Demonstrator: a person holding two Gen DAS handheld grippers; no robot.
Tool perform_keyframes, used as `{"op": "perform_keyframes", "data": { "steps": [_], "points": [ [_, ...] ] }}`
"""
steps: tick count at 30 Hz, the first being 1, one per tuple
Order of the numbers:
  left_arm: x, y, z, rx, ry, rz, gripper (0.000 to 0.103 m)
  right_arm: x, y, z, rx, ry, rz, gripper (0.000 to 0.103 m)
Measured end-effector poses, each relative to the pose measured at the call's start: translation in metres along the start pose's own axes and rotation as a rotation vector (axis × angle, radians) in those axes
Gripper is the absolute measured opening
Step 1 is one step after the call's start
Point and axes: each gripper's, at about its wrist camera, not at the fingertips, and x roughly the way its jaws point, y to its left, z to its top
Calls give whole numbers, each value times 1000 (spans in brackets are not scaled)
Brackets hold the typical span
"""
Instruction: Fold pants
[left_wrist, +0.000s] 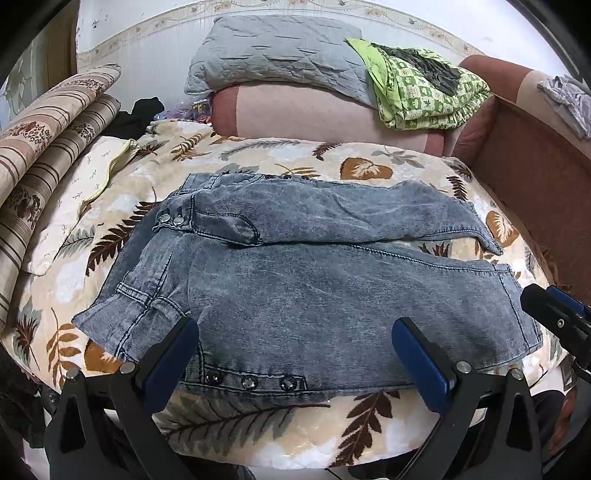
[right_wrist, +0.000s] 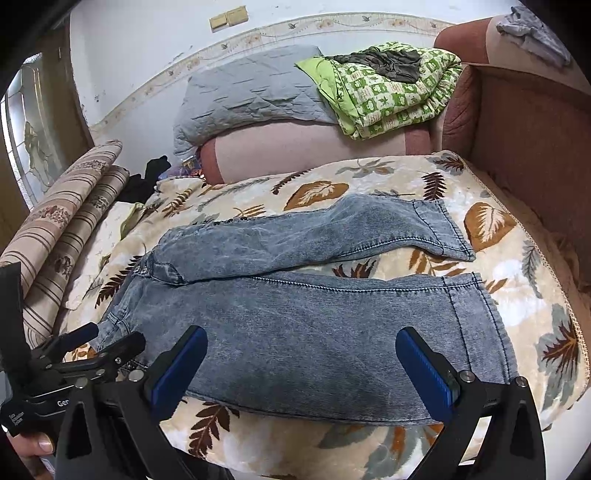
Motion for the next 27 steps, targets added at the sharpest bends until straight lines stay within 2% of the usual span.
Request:
{"op": "perform_keyframes", "data": {
  "steps": [27],
  "points": [
    [2, 7, 1, -5, 11, 28, 103, 7, 6, -1, 3, 27, 12, 103]
  ]
}}
